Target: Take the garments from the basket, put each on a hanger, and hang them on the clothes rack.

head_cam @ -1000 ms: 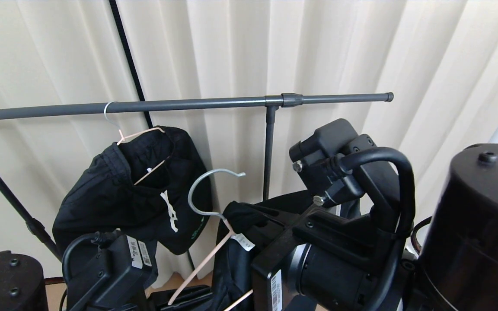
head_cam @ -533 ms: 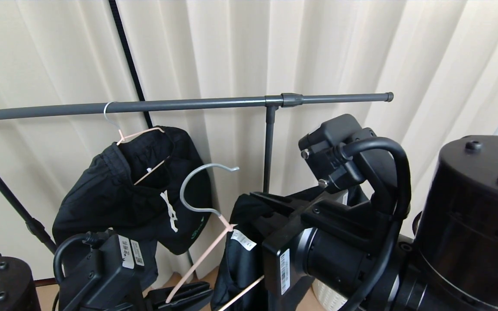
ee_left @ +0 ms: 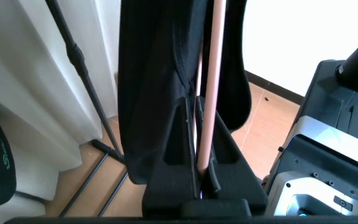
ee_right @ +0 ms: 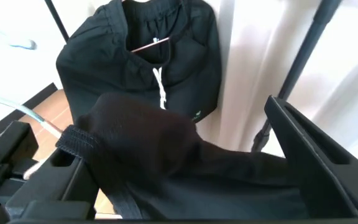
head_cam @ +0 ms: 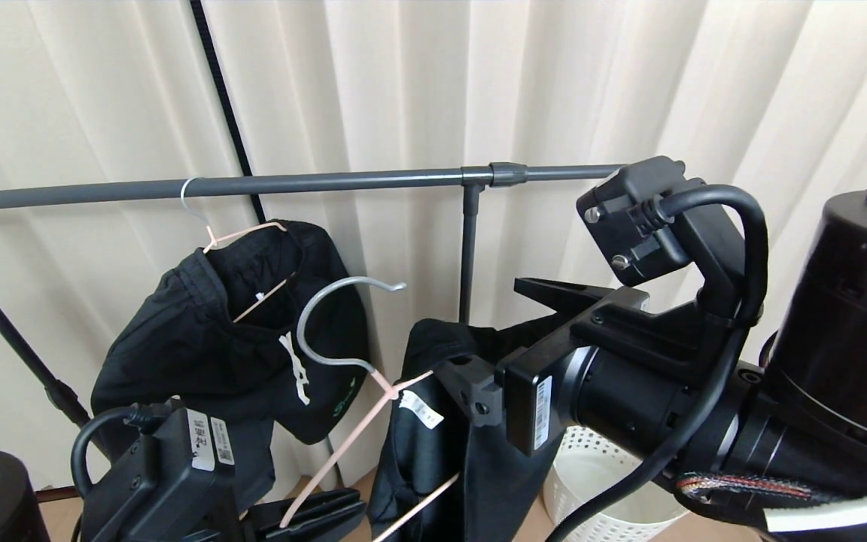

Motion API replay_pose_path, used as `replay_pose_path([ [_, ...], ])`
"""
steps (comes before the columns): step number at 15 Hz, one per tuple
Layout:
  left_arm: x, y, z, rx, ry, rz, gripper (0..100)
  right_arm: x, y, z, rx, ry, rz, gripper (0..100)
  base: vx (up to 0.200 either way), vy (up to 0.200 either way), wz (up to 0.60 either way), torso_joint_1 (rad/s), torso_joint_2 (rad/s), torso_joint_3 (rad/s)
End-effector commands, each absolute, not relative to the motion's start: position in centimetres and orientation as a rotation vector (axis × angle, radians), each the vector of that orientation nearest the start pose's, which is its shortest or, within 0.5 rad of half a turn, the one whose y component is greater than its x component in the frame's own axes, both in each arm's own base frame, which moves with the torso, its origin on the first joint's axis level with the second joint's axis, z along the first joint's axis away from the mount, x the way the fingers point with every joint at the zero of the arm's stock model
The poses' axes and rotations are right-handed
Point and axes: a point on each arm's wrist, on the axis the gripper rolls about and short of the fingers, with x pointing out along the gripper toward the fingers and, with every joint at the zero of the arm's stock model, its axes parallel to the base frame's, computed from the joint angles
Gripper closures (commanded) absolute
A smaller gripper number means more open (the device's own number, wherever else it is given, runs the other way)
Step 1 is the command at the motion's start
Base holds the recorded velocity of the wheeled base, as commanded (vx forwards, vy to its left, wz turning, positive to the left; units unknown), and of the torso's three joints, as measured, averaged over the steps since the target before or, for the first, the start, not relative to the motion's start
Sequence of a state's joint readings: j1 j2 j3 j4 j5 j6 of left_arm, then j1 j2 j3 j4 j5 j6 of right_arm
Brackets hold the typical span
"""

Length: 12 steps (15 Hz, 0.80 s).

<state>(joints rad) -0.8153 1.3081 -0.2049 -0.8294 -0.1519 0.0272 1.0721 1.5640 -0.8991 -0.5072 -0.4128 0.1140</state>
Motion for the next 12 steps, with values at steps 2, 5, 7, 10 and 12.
replay_pose_path([
  [2, 11.6, -12.1, 14.2, 0.110, 0.247, -0.934, 100, 13.8, 24.1, 23.8, 0.005, 0.150, 0.663, 0, 0.000, 0.000, 0.00, 0.000, 0.00, 0.000],
  [5, 12.0, -11.9, 14.5, 0.097, 0.242, -0.907, 100, 12.7, 23.8, 24.2, 0.005, 0.143, 0.700, 0, 0.000, 0.000, 0.00, 0.000, 0.00, 0.000],
  [7, 12.0, -11.8, 14.6, 0.094, 0.232, -0.904, 100, 12.2, 23.6, 24.0, -0.016, 0.142, 0.717, 0, 0.000, 0.000, 0.00, 0.000, 0.00, 0.000],
  [10, 12.0, -11.8, 14.8, 0.084, 0.196, -0.907, 100, 11.2, 23.7, 22.5, -0.111, 0.161, 0.778, 0, 0.000, 0.000, 0.00, 0.000, 0.00, 0.000],
  [12, 11.9, -11.7, 14.5, 0.094, 0.207, -0.909, 100, 11.0, 23.1, 22.3, -0.149, 0.154, 0.801, 0, 0.000, 0.000, 0.00, 0.000, 0.00, 0.000],
])
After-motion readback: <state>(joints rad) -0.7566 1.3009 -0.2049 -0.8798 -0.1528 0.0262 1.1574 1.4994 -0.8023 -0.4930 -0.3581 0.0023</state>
